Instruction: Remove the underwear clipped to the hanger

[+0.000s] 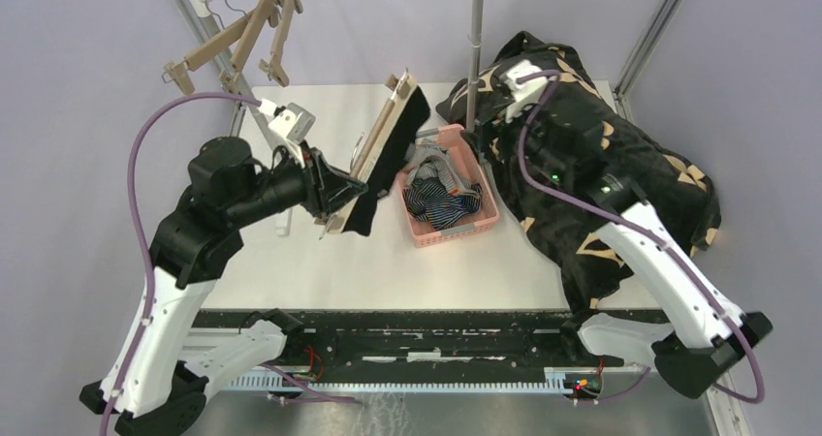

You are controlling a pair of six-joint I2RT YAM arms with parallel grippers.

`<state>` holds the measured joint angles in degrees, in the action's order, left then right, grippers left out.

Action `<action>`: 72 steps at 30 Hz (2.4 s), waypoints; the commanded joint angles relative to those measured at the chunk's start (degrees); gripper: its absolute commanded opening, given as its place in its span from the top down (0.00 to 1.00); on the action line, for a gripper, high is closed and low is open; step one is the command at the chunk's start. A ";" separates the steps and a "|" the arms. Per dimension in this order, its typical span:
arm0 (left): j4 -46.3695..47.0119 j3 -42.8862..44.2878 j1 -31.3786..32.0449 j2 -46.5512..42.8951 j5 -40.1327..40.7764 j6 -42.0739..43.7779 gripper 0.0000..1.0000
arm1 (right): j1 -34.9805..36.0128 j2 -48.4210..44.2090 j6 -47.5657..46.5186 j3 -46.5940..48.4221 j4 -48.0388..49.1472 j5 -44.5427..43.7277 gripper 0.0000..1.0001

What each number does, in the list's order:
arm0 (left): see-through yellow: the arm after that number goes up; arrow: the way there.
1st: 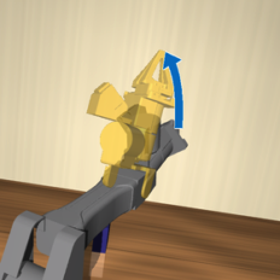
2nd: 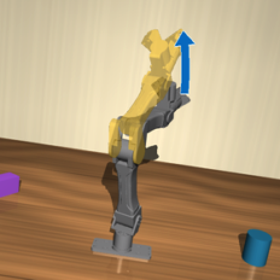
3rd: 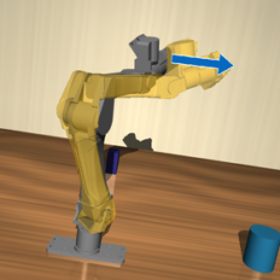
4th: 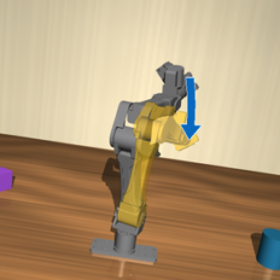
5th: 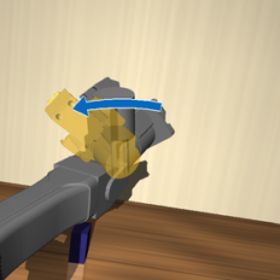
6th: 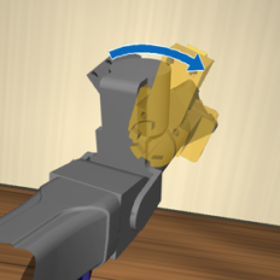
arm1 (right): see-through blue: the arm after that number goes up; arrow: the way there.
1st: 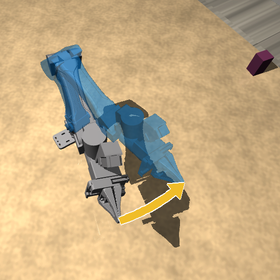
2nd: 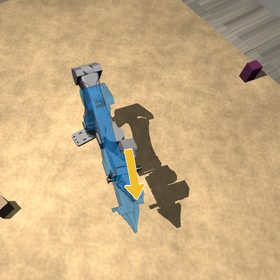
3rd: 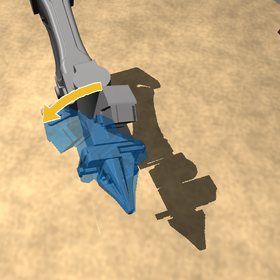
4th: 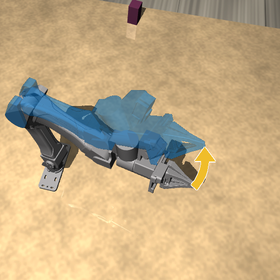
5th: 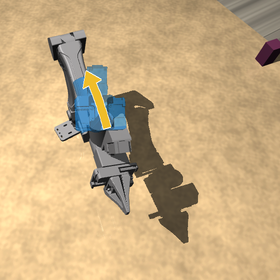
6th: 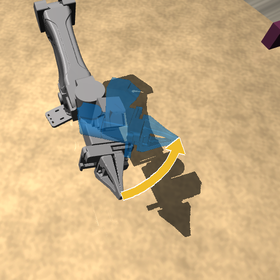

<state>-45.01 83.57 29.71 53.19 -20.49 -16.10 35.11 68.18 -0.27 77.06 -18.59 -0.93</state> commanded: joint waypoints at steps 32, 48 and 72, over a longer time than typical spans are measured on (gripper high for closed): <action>32.33 -23.78 0.06 -8.77 -47.71 -13.88 0.97 | -9.76 -7.44 10.10 7.91 16.47 66.34 0.20; 34.95 -23.37 0.08 -6.13 -46.74 -12.64 0.97 | -9.64 -2.81 19.61 6.07 25.46 65.66 0.19; 42.21 -22.96 0.08 1.24 -45.74 -10.32 0.97 | -9.62 -2.15 16.05 3.90 22.93 63.72 1.00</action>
<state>-6.76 58.85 29.65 53.49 -66.22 -27.75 25.47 66.37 18.24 81.17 4.60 64.49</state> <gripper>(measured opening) 0.351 0.156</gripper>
